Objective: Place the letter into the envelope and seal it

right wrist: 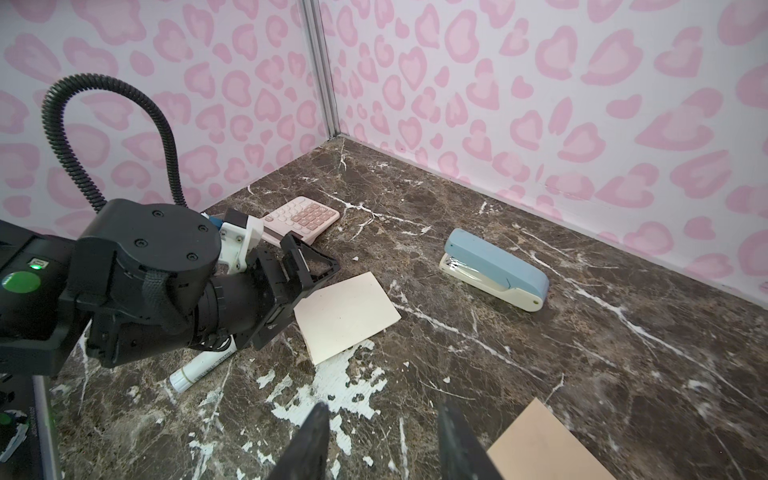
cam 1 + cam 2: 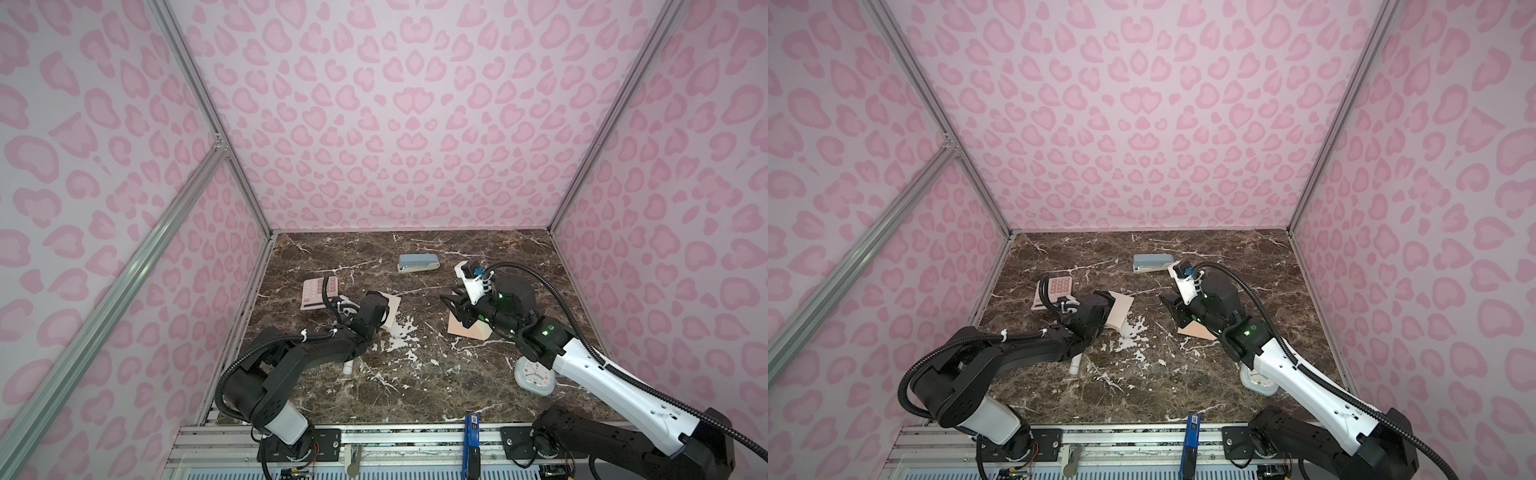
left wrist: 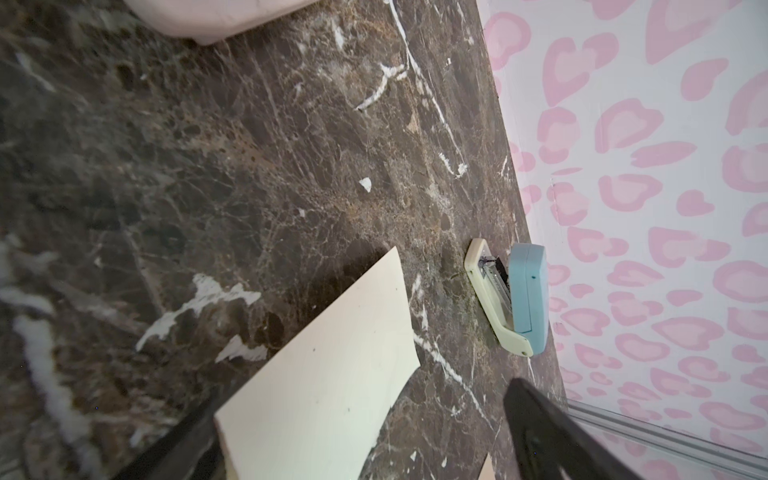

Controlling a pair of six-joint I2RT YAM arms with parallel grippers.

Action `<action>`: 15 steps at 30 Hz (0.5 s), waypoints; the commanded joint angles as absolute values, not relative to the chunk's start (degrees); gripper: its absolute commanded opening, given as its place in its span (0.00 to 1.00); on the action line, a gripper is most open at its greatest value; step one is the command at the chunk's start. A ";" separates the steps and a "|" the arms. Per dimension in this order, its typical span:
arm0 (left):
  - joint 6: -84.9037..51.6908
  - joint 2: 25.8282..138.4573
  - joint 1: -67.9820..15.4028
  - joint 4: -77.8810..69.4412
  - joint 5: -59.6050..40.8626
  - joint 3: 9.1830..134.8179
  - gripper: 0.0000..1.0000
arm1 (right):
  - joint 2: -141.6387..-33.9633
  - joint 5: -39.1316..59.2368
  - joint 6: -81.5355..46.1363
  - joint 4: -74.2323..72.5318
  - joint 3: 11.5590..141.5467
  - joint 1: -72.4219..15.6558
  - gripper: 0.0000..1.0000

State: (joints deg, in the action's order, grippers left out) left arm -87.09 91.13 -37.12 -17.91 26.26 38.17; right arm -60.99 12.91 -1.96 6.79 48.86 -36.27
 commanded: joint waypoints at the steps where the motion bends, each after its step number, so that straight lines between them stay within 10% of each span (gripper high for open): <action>1: -85.33 90.48 -36.83 -16.07 25.11 39.09 0.99 | -61.50 12.61 -2.05 6.89 49.32 -36.29 0.45; 15: -72.62 93.51 -34.45 7.92 18.03 49.18 0.98 | -64.42 12.76 -4.13 7.60 50.95 -36.39 0.45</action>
State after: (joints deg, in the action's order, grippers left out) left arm -76.20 92.60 -34.68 0.03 20.43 47.27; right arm -64.18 13.10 -3.53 7.40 50.68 -36.27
